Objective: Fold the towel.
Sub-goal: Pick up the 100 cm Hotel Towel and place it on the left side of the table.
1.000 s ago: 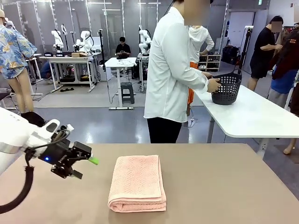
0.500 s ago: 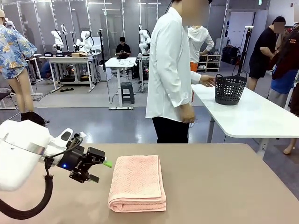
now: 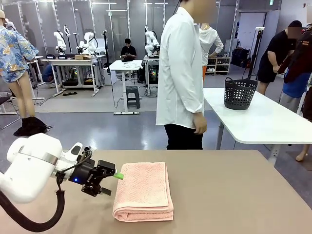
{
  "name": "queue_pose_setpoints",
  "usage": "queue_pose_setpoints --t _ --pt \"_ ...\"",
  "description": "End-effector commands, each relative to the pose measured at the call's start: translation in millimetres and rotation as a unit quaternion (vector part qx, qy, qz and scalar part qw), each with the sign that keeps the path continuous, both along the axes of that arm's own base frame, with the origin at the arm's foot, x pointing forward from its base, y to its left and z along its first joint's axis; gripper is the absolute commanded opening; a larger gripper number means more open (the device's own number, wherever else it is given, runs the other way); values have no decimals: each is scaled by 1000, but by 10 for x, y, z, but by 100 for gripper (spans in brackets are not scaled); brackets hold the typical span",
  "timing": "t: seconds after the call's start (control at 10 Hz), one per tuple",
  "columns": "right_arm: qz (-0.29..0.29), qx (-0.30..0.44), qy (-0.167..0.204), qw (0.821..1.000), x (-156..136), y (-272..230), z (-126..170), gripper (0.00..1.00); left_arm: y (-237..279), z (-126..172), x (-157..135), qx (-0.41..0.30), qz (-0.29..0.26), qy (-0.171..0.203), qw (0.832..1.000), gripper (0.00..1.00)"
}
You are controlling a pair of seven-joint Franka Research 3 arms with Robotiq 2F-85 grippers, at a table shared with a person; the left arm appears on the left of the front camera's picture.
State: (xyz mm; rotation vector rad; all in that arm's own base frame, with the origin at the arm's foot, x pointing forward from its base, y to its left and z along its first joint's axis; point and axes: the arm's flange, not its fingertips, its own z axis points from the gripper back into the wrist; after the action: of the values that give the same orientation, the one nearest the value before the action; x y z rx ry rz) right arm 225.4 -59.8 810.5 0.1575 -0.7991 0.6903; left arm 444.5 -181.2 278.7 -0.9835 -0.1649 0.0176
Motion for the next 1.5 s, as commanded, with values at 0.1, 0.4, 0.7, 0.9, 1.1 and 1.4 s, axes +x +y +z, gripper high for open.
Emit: queue_pose_setpoints --t 0.1,0.4,0.7,0.9,1.1,1.4 --pt "-12 6 2 1000 19 9 15 100 -155 -173 17 -39 -5 -17 999 100" --pt "-12 6 2 1000 19 9 15 100 -241 -236 21 -51 -8 -25 998 100" --pt "-12 6 2 1000 19 9 15 100 -272 -201 5 -67 -30 -24 997 40" --pt "-12 6 2 1000 19 9 15 100 -265 -179 7 -75 -30 -29 996 0" --pt "-12 6 2 1000 19 9 15 100 -257 -174 41 -78 -27 -26 996 0" --pt "-12 6 2 1000 19 9 15 100 -264 -167 56 -80 -29 -24 996 0"
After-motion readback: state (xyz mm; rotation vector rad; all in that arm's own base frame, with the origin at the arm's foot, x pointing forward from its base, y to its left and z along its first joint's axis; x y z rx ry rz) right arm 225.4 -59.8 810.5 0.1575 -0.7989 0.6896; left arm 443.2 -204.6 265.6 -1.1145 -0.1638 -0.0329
